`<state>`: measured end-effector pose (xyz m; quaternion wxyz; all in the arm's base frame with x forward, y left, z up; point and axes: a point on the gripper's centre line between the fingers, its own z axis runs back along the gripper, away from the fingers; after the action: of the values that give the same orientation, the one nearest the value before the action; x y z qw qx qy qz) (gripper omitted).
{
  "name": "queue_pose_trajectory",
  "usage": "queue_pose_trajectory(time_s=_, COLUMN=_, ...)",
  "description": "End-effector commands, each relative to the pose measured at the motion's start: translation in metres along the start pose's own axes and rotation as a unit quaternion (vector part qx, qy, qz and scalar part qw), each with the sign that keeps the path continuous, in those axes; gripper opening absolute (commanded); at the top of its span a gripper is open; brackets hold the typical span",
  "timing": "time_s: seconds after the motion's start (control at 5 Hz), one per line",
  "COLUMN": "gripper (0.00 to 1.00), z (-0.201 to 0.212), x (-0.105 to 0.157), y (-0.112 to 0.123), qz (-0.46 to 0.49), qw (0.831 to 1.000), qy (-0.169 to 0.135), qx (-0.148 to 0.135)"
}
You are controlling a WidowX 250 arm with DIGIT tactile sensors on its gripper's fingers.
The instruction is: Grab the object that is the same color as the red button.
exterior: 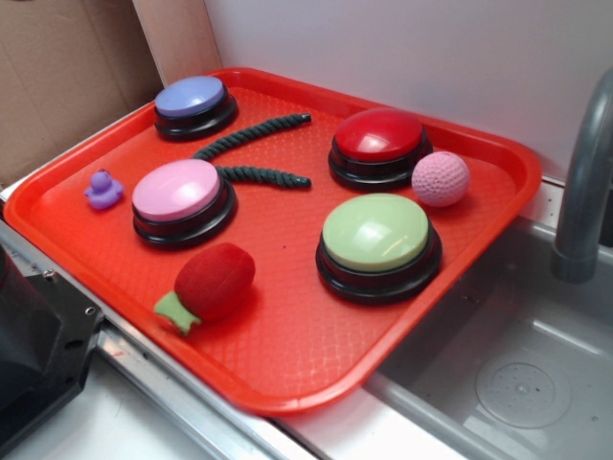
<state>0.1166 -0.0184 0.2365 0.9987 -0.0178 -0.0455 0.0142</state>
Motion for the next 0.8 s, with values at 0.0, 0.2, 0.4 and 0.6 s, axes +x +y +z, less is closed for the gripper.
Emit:
queue_pose_trajectory(time_s=0.0, gripper=1.0, z=0.0, x=0.0, y=0.0, qz=0.0, qw=1.0, qy=0.0, qx=0.0)
queue_pose_trajectory(time_s=0.2, gripper=1.0, z=-0.037, x=-0.019, y=-0.029, qz=-0.01, qw=1.0, qy=0.008, qx=0.01)
queue_pose_trajectory(time_s=0.4, gripper=1.0, z=-0.066, x=-0.023, y=-0.057, qz=-0.018, qw=1.0, qy=0.001, qx=0.024)
queue_pose_trajectory(time_s=0.6, gripper=1.0, z=-0.107, x=-0.03, y=-0.066, qz=-0.008, qw=1.0, qy=0.011, qx=0.015)
